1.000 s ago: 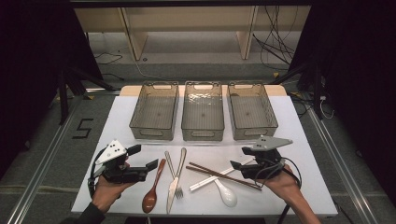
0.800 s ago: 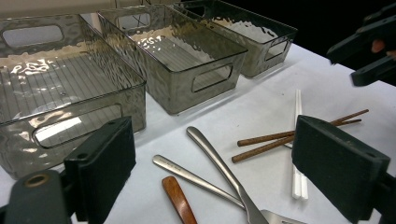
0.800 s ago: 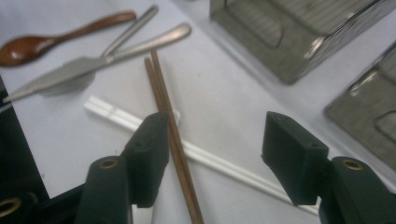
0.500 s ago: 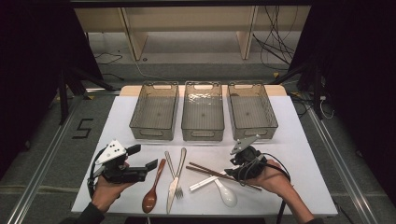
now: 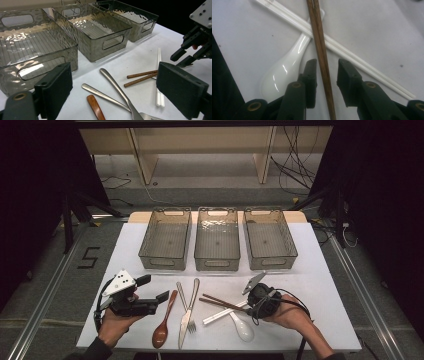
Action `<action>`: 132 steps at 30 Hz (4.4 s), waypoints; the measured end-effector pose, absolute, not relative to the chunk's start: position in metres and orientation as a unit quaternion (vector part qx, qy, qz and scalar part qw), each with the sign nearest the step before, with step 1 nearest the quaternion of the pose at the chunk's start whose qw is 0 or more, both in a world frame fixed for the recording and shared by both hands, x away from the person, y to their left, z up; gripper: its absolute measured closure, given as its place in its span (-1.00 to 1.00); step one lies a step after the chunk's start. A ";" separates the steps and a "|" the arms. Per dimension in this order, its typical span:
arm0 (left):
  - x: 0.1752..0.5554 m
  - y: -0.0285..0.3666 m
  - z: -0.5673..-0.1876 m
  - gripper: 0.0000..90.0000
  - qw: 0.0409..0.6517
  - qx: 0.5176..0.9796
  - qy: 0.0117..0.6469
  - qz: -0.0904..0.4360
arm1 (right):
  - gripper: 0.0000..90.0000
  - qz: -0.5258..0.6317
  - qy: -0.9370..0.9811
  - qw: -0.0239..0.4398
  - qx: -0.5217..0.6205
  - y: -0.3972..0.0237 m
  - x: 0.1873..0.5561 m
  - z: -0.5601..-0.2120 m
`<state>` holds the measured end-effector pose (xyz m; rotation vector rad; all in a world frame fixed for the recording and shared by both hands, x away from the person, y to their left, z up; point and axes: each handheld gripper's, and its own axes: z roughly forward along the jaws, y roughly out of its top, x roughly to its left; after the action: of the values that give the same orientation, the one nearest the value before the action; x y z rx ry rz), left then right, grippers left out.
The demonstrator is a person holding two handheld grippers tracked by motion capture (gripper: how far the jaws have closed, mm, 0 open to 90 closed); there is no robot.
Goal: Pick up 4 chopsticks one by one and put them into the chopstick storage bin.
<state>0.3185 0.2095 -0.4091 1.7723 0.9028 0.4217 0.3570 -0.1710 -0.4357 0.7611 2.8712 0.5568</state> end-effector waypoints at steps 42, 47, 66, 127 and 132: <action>0.320 0.209 -0.410 -0.71 0.524 0.743 0.379 0.173 | 0.91 0.199 0.948 0.083 0.236 -0.186 0.361 -0.431; 0.320 0.209 -0.410 -0.71 0.525 0.742 0.379 0.175 | 0.91 0.204 0.947 0.085 0.232 -0.185 0.360 -0.429; 0.324 0.206 -0.411 -0.71 0.527 0.736 0.391 0.165 | 0.91 0.280 0.914 0.124 0.266 -0.180 0.365 -0.407; 0.368 0.132 -0.409 0.62 0.591 0.697 0.406 -0.005 | 0.91 0.428 0.867 0.121 0.223 -0.103 0.346 -0.402; 0.367 0.131 -0.405 0.78 0.600 0.694 0.398 -0.033 | 0.90 0.432 0.866 0.122 0.220 -0.102 0.345 -0.404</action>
<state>0.3675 0.1314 -0.4047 1.6087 0.9222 -0.0766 0.3449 -0.1024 -0.4039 0.6424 2.5280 1.2620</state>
